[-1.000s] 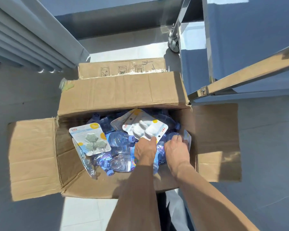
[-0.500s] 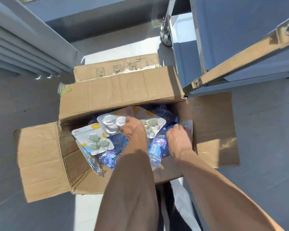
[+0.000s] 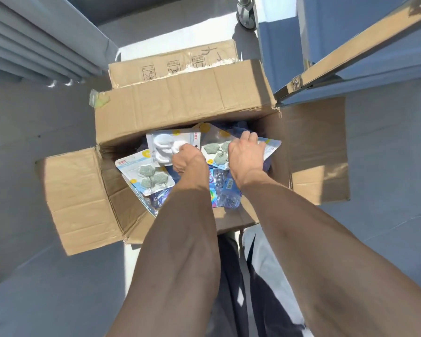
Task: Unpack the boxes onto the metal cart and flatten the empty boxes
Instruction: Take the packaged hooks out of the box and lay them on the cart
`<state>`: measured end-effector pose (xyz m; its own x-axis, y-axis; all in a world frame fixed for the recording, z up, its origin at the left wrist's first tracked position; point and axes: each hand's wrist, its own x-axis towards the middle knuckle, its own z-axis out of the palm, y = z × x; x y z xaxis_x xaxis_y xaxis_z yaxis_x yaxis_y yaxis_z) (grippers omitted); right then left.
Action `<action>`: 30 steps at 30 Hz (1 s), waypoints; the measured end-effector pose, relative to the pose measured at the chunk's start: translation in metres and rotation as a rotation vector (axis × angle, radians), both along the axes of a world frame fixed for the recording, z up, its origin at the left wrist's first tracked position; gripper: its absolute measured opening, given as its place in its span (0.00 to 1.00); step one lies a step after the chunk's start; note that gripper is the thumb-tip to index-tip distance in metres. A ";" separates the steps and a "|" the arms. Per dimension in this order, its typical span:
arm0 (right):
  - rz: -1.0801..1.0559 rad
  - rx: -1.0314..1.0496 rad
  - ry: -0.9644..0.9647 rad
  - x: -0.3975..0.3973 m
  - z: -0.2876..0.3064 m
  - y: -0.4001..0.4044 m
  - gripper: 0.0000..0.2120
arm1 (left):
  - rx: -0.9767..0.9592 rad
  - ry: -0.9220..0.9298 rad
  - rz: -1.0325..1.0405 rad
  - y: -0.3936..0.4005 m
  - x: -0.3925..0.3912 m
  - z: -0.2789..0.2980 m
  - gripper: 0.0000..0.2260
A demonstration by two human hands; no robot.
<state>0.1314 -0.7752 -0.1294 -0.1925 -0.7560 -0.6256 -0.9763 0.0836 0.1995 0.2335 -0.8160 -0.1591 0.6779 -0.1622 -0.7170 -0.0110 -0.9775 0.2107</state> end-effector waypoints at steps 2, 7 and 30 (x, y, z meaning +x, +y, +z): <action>-0.081 -0.037 -0.016 0.002 0.002 -0.001 0.16 | 0.016 -0.004 -0.002 0.000 0.006 0.022 0.18; -0.356 -0.019 -0.052 0.003 0.028 0.007 0.12 | 0.052 -0.085 -0.084 0.004 0.029 0.065 0.18; -1.227 -0.471 -0.295 -0.148 0.507 0.038 0.14 | -0.302 -0.131 -1.367 0.033 -0.173 0.561 0.11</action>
<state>-0.0164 -0.7371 0.3775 -0.7993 -0.3469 -0.4907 -0.2235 0.9296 -0.2930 0.0600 -0.7832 0.4018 -0.0801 -0.8730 -0.4811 -0.9387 -0.0963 0.3310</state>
